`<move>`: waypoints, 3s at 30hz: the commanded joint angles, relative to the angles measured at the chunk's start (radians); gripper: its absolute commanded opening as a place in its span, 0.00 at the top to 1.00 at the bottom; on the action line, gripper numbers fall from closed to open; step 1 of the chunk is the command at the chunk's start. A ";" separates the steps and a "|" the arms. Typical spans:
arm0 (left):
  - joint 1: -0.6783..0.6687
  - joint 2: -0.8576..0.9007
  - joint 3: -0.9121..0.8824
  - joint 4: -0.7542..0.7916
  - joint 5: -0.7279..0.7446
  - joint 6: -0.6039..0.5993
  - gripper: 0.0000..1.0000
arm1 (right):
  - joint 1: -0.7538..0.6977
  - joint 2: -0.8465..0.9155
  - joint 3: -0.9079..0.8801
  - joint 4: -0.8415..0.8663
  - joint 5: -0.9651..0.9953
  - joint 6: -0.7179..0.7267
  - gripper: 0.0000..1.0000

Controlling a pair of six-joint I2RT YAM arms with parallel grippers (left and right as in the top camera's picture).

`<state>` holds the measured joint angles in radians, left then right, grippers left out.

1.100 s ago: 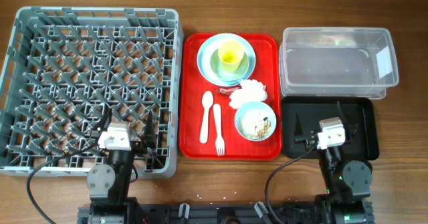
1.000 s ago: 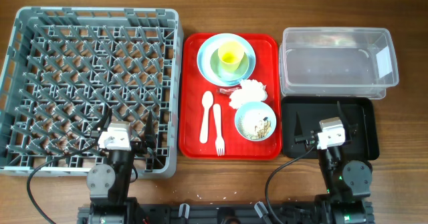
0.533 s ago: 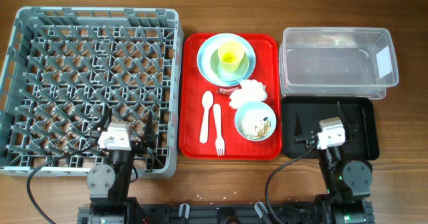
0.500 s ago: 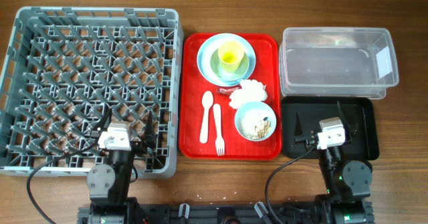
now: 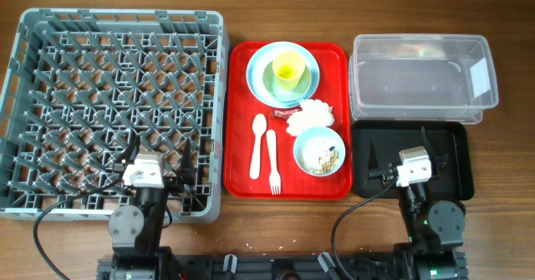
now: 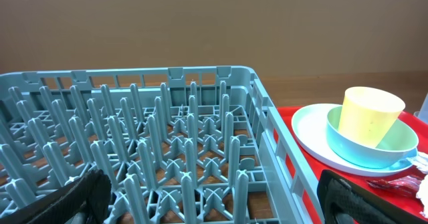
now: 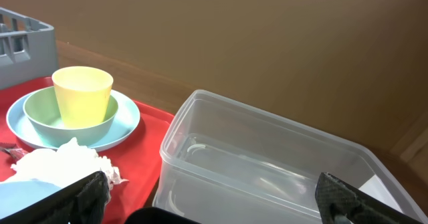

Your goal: Sort waste into correct bins and load items into the dishwasher rack

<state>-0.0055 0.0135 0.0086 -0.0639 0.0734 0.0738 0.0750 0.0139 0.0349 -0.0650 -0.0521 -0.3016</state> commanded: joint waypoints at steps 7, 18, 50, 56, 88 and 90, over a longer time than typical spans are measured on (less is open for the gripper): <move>-0.004 -0.007 -0.003 -0.008 0.012 0.008 0.00 | -0.006 0.003 -0.001 0.005 -0.012 -0.010 0.00; -0.004 -0.007 -0.003 0.047 0.061 0.008 0.00 | -0.006 0.003 -0.001 0.005 -0.012 -0.010 0.00; -0.257 1.376 1.468 -1.338 -0.032 -0.534 0.82 | -0.006 0.003 -0.001 0.005 -0.012 -0.010 0.00; -0.406 1.376 1.265 -1.070 0.114 -0.527 0.87 | -0.006 0.003 -0.001 0.005 -0.012 -0.010 0.00; -0.441 1.532 1.079 -0.795 -0.151 -0.646 0.45 | -0.006 0.003 -0.001 0.005 -0.012 -0.011 0.01; -0.441 1.514 1.085 -0.801 -0.115 -0.604 0.45 | -0.006 0.003 -0.001 0.005 -0.012 -0.010 0.00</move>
<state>-0.4721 1.5524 1.0729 -0.8497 -0.0250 -0.5774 0.0731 0.0204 0.0341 -0.0654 -0.0521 -0.3023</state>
